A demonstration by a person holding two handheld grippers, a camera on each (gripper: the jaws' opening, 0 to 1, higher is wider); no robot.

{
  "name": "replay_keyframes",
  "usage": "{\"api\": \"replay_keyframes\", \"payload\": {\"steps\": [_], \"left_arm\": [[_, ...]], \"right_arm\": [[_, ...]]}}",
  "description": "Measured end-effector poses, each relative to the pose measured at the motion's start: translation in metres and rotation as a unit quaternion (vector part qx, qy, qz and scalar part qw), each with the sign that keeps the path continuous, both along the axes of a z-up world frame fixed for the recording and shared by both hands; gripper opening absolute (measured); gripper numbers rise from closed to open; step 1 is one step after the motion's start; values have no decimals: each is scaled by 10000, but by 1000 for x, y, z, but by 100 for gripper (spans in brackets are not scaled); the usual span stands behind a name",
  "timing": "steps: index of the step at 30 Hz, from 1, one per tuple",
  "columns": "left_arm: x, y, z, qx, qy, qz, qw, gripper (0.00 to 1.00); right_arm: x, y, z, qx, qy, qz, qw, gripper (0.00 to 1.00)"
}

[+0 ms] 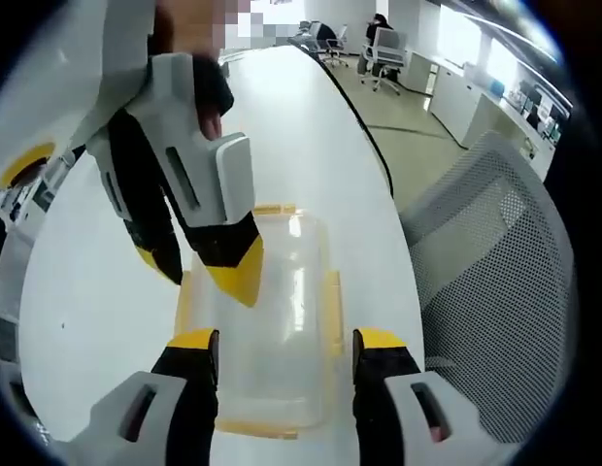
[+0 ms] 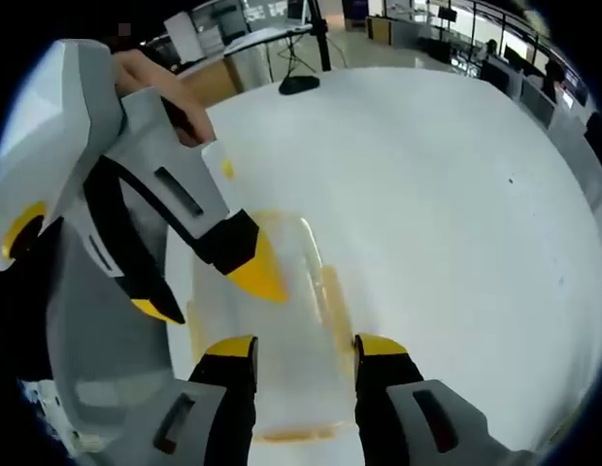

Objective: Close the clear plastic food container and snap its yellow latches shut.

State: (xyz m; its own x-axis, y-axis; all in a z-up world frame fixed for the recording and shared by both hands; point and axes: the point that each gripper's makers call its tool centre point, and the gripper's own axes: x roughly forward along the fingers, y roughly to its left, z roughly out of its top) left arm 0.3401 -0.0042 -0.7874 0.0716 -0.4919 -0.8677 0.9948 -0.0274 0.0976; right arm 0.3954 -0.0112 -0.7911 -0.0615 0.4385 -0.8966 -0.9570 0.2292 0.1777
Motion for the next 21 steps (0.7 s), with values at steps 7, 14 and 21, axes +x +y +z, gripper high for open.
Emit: {"api": "replay_keyframes", "payload": {"steps": [7, 14, 21], "left_arm": [[1, -2, 0, 34, -70, 260, 9996, 55], [3, -5, -3, 204, -306, 484, 9981, 54], [3, -6, -6, 501, -531, 639, 9953, 54]], "right_arm": [[0, 4, -2, -97, 212, 256, 9994, 38], [1, 7, -5, -181, 574, 415, 9973, 39], [1, 10, -8, -241, 1010, 422, 9937, 39]]}}
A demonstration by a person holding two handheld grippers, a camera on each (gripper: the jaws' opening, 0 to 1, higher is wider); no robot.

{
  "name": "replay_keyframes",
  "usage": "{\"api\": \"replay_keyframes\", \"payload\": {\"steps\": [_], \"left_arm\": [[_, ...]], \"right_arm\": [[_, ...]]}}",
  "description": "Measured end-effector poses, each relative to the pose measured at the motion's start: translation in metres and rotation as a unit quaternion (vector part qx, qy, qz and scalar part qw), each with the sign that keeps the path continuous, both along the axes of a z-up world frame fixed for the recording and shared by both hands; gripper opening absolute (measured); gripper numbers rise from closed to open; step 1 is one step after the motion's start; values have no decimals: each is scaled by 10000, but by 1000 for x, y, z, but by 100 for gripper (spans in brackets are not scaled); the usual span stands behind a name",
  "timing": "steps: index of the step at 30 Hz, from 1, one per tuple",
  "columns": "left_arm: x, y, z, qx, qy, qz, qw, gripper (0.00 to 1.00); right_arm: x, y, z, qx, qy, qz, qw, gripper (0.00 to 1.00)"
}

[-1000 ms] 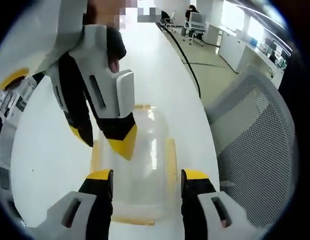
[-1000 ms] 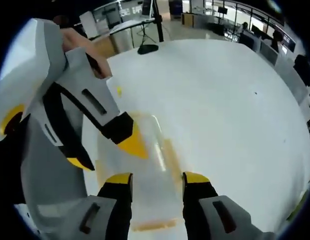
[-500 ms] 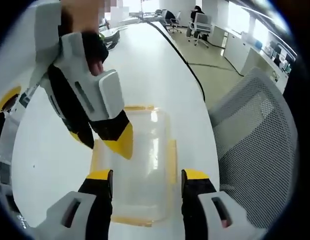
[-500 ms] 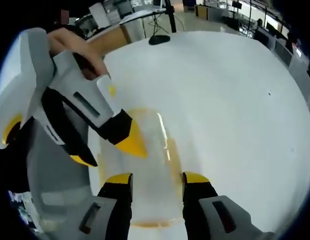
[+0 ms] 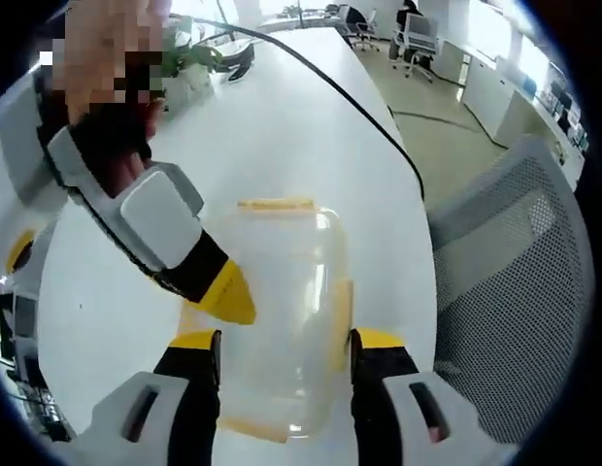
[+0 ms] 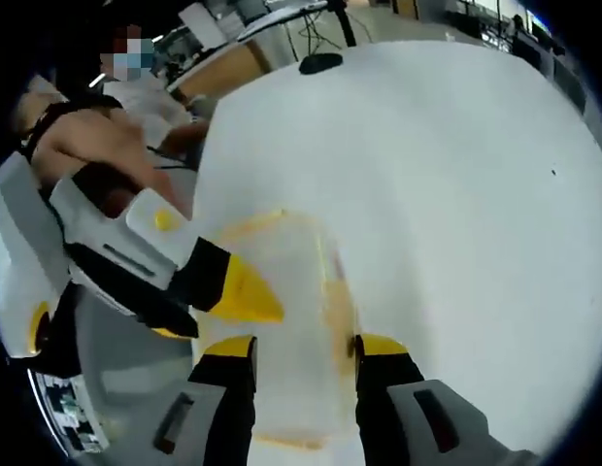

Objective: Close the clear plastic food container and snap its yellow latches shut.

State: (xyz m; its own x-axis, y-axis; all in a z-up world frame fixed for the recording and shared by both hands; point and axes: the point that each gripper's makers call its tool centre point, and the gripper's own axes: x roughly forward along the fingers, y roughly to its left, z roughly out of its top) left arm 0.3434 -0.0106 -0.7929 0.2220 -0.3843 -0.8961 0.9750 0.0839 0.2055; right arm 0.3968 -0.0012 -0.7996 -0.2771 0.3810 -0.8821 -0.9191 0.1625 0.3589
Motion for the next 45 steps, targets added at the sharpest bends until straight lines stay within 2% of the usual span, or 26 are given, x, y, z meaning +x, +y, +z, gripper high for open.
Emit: {"api": "replay_keyframes", "payload": {"steps": [12, 20, 32, 36, 37, 38, 39, 45], "left_arm": [[1, -1, -4, 486, -315, 143, 9982, 55], [2, 1, -4, 492, -309, 166, 9982, 54], [3, 1, -5, 558, -292, 172, 9979, 52], [3, 1, -4, 535, -317, 154, 9979, 51], [3, 2, -5, 499, -360, 153, 9980, 49], [17, 7, 1, 568, -819, 316, 9945, 50], [5, 4, -8, 494, -486, 237, 9973, 49], [2, 1, -8, 580, -408, 192, 9973, 50]], "right_arm": [[-3, 1, -1, -299, 159, 267, 9991, 38], [-4, 0, -2, -496, 200, 438, 9976, 38], [-4, 0, -3, -597, 212, 524, 9966, 36], [-5, 0, -3, -590, 319, 587, 9960, 35], [-5, 1, -3, -512, 351, 648, 9960, 34], [5, 4, -6, -459, 49, 621, 9970, 33], [-6, 2, -2, -462, 359, 703, 9958, 33], [-8, 3, -2, -568, 303, 741, 9952, 33]]}}
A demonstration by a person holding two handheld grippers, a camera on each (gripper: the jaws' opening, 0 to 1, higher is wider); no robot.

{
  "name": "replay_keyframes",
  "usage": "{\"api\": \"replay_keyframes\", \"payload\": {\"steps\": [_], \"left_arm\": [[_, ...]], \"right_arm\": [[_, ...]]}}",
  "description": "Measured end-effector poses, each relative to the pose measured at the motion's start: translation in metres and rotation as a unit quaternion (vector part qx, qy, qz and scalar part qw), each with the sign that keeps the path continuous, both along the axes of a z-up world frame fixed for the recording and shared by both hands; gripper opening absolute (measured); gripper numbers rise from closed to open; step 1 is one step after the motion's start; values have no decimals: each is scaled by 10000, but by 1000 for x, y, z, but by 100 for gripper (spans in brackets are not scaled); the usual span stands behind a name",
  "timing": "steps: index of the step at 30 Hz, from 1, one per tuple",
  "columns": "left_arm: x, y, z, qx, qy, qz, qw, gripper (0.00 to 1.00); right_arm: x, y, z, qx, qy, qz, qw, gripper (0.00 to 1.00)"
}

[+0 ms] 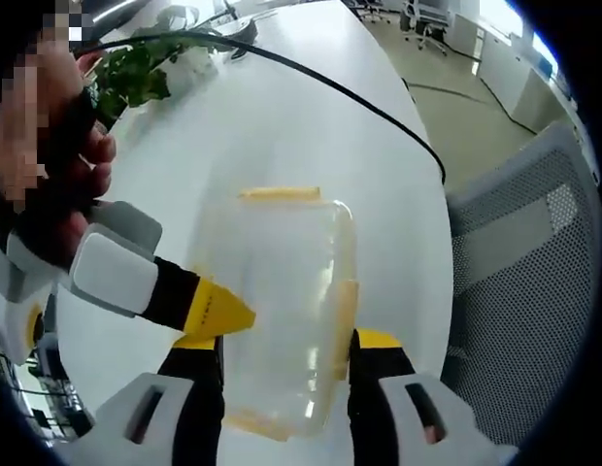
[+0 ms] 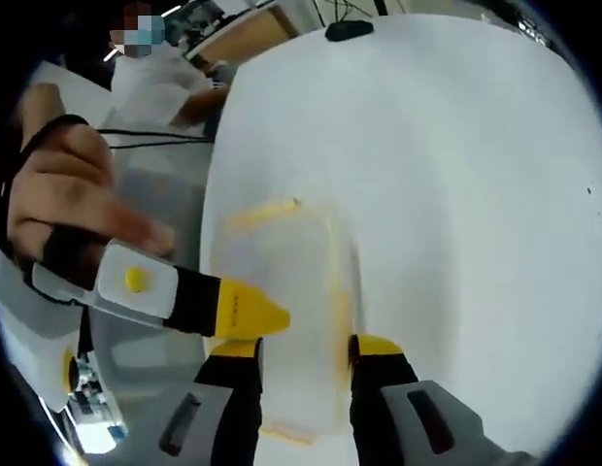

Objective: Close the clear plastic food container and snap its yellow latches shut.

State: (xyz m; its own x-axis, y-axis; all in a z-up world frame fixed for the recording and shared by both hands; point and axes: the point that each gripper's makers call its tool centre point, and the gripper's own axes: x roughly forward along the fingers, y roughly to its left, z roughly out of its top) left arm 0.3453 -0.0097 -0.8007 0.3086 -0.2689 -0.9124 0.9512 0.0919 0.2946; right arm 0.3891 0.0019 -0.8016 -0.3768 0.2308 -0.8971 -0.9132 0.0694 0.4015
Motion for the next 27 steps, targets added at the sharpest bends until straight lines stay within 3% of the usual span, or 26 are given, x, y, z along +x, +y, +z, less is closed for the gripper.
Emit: {"api": "replay_keyframes", "payload": {"steps": [19, 24, 27], "left_arm": [[-3, -2, 4, -42, -20, 15, 10000, 51], [-2, -3, 8, -281, 281, 206, 9990, 52], [-1, -2, 9, -269, 349, 101, 9990, 52]], "right_arm": [[0, -3, 0, 145, -101, -97, 9998, 35], [-1, -2, 3, 170, -289, -82, 9994, 35], [-1, -1, 4, 248, -448, 29, 9987, 35]]}}
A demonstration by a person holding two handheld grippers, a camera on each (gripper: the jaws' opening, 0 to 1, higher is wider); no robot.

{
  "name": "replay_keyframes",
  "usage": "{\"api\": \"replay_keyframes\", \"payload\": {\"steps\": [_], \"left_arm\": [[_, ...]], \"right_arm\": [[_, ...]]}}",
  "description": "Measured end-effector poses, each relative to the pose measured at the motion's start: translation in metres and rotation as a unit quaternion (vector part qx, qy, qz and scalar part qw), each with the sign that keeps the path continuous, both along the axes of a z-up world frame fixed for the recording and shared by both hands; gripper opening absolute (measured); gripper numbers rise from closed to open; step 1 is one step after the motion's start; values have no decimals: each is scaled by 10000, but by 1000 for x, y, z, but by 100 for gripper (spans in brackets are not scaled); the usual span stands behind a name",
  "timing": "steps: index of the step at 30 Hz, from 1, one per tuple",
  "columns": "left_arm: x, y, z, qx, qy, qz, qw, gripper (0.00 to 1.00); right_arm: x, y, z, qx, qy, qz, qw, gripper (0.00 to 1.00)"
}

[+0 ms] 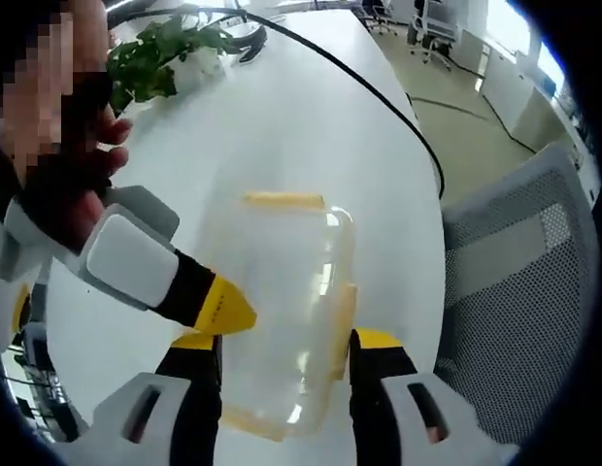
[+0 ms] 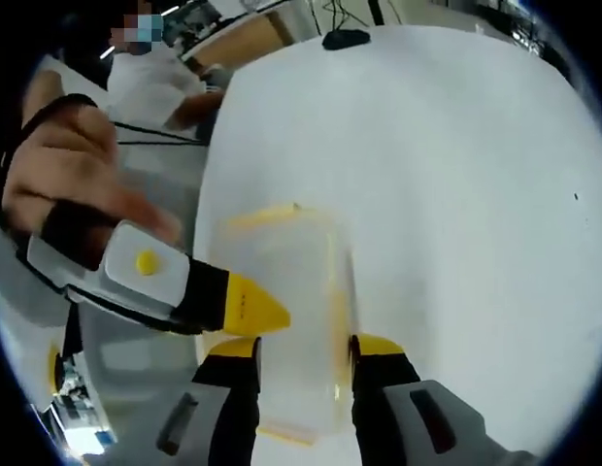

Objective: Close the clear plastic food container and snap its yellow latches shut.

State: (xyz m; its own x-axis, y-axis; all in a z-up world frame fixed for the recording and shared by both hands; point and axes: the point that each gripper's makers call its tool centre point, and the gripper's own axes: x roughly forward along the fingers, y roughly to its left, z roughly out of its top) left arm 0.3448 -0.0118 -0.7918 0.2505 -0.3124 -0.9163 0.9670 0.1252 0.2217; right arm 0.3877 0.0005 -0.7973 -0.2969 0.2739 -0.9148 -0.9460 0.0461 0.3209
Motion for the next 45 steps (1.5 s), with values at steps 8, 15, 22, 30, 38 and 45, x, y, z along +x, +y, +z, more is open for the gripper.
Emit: {"api": "replay_keyframes", "payload": {"steps": [8, 15, 22, 30, 38, 45], "left_arm": [[-8, 1, -4, 6, 184, -160, 9997, 77], [-19, -4, -4, -125, 449, -231, 9986, 96], [-19, 1, -5, -51, 441, -267, 9987, 99], [-14, 4, -4, -19, 395, -240, 9989, 98], [-8, 6, -4, -34, 414, -269, 9988, 97], [-2, 9, -3, -90, 529, -275, 9982, 94]], "right_arm": [[-5, -4, 0, 32, -147, 183, 9997, 49], [-14, 2, 4, 357, -205, 166, 9990, 73], [-15, 0, 6, 413, -354, 214, 9983, 80], [-18, 0, 7, 555, -424, 100, 9975, 80], [-19, -6, 7, 665, -471, -62, 9967, 80], [-20, -14, 9, 766, -548, -133, 9955, 80]]}}
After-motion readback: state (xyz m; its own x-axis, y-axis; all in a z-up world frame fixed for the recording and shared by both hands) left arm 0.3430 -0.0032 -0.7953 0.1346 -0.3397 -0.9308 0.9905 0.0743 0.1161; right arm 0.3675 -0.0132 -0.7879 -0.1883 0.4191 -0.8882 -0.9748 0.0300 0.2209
